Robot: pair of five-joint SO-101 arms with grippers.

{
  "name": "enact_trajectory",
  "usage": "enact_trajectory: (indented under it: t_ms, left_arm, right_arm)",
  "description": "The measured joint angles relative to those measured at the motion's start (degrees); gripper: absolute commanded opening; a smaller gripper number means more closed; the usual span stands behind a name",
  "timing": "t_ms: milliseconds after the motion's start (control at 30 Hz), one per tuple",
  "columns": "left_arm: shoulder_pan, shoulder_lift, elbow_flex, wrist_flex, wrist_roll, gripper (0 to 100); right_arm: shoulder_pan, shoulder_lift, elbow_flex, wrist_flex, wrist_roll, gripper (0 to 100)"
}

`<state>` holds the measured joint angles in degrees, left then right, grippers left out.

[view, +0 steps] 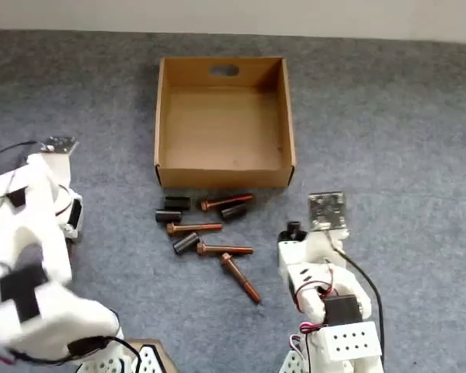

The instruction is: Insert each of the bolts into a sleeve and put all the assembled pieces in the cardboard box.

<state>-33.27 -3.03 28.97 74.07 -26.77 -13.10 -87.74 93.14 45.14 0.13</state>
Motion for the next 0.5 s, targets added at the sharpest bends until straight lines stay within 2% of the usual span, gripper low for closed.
enact_trajectory:
  t_ms: [167, 233, 400, 500]
  left_arm:
    - [1.58, -20.66, 6.51, -1.76, 0.18, 1]
    - [3.25, -28.84, 9.49, -4.40, 3.16, 1]
    - [9.23, -47.30, 16.88, -12.22, 18.29, 1]
    - [13.01, -57.14, 20.48, -17.41, 26.81, 1]
  right_arm:
    - [-9.76, 0.00, -0.35, -2.37, 0.00, 0.6]
    - [-13.01, 0.00, -0.70, -5.89, 0.00, 0.6]
    - [-21.19, 0.00, -0.70, -19.87, 0.00, 0.6]
    - [-23.38, 0.00, -0.70, -27.78, 0.00, 0.6]
